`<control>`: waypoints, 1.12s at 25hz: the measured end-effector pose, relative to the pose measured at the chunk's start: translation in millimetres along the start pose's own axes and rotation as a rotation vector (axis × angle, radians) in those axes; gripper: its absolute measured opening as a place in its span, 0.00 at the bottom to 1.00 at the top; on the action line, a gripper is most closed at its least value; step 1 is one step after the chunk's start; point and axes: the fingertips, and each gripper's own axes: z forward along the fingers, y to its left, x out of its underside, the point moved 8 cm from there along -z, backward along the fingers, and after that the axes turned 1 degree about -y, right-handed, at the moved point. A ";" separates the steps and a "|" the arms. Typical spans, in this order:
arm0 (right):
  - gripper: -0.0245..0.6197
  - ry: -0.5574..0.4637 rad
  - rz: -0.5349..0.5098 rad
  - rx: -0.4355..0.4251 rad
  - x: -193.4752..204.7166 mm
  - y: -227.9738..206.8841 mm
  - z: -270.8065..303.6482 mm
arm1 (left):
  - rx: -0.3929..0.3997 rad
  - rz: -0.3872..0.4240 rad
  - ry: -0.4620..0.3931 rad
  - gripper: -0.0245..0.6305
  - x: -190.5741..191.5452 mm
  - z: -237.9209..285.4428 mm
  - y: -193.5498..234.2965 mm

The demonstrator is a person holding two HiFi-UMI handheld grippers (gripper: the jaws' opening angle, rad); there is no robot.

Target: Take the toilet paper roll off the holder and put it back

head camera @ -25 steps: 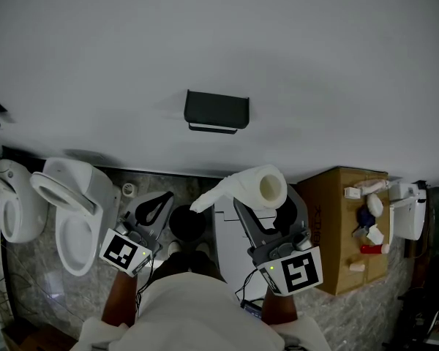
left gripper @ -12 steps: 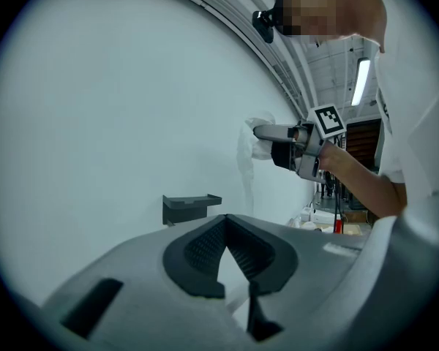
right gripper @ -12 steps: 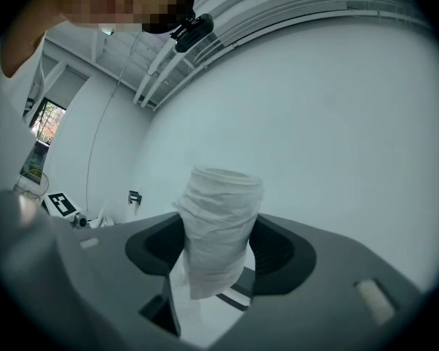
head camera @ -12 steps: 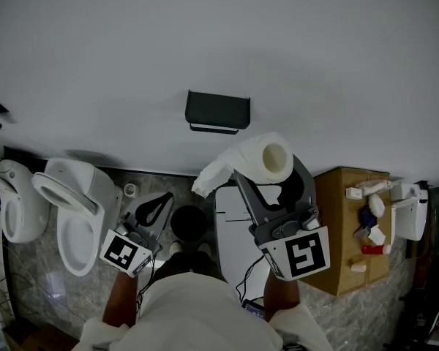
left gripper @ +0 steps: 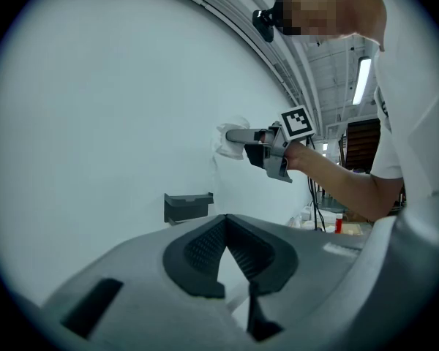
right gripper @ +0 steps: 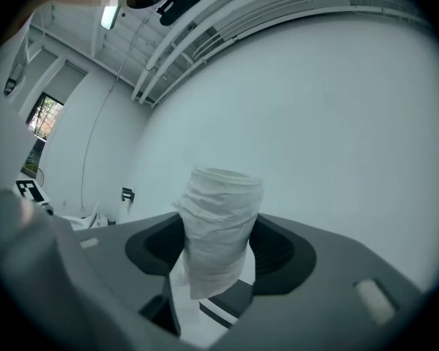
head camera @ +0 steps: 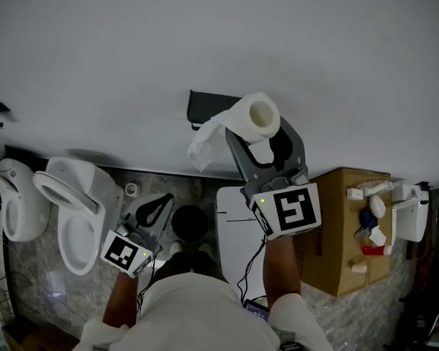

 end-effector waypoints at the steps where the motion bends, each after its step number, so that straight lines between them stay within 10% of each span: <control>1: 0.47 -0.001 -0.002 0.000 2.8 -2.5 4.8 | -0.003 -0.001 0.002 0.04 -0.1 0.5 -0.7; 28: 0.47 0.239 0.038 0.083 115.7 -33.1 113.2 | -0.037 0.004 0.043 0.04 6.1 -4.9 9.3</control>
